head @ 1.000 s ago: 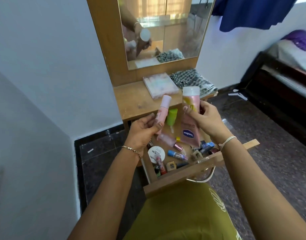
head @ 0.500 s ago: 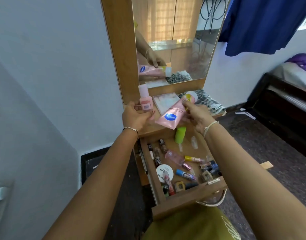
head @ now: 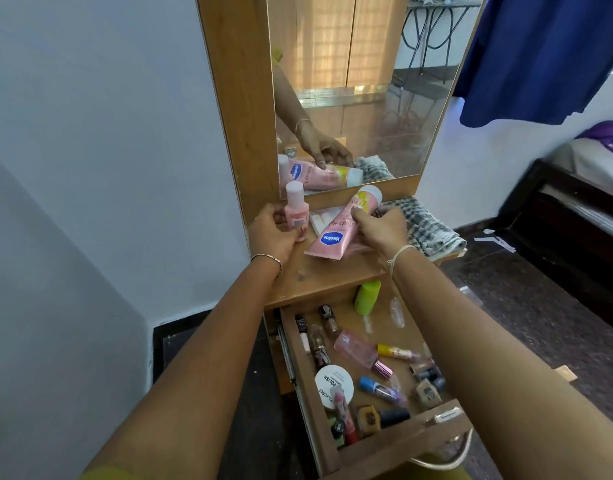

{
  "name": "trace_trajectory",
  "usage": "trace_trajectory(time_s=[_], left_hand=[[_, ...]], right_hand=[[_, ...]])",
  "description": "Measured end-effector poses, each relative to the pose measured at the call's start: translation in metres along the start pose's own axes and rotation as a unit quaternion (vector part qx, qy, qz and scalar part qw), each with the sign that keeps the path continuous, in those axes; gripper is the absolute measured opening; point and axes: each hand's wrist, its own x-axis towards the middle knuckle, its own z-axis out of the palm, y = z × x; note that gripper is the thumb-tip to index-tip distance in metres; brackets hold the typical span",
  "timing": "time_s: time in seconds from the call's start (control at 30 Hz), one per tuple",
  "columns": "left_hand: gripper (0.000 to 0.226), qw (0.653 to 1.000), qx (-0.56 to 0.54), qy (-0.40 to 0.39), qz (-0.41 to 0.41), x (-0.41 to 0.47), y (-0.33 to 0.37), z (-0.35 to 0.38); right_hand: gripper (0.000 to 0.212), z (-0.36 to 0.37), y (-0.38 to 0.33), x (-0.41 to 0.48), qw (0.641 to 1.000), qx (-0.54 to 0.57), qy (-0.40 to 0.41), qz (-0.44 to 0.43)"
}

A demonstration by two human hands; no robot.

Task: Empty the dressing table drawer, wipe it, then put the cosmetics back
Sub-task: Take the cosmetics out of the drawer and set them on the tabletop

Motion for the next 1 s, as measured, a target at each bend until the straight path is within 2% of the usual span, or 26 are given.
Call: trace_trajectory(time_s=[0.17, 0.33, 0.47, 0.6, 0.67, 0.83, 1.0], left_hand=[[0.044, 1.0, 0.008, 0.001, 0.0, 0.013, -0.003, 0.004], [0.044, 1.0, 0.007, -0.004, 0.008, 0.017, -0.006, 0.008], [0.042, 1.0, 0.012, -0.001, 0.01, 0.015, -0.008, 0.008], [0.039, 1.0, -0.004, -0.003, 0.005, 0.012, -0.01, 0.006], [0.04, 1.0, -0.013, -0.005, 0.001, 0.01, -0.01, 0.004], [0.041, 1.0, -0.006, -0.001, 0.007, 0.006, -0.008, 0.001], [0.045, 0.996, 0.013, 0.07, 0.05, -0.012, -0.005, -0.001]], right_hand=[[0.035, 0.001, -0.008, 0.001, 0.998, -0.056, 0.004, -0.015], [0.05, 0.001, -0.002, 0.003, 0.997, -0.07, -0.014, -0.02], [0.039, -0.003, -0.006, -0.008, 0.996, -0.08, -0.001, -0.028], [0.063, -0.008, 0.005, -0.003, 0.998, -0.049, -0.021, -0.017], [0.066, -0.011, 0.022, 0.014, 0.998, -0.042, -0.032, -0.022], [0.041, -0.019, -0.001, -0.024, 0.999, -0.042, -0.016, -0.027], [0.033, -0.031, 0.004, -0.033, 0.993, -0.079, 0.034, -0.079]])
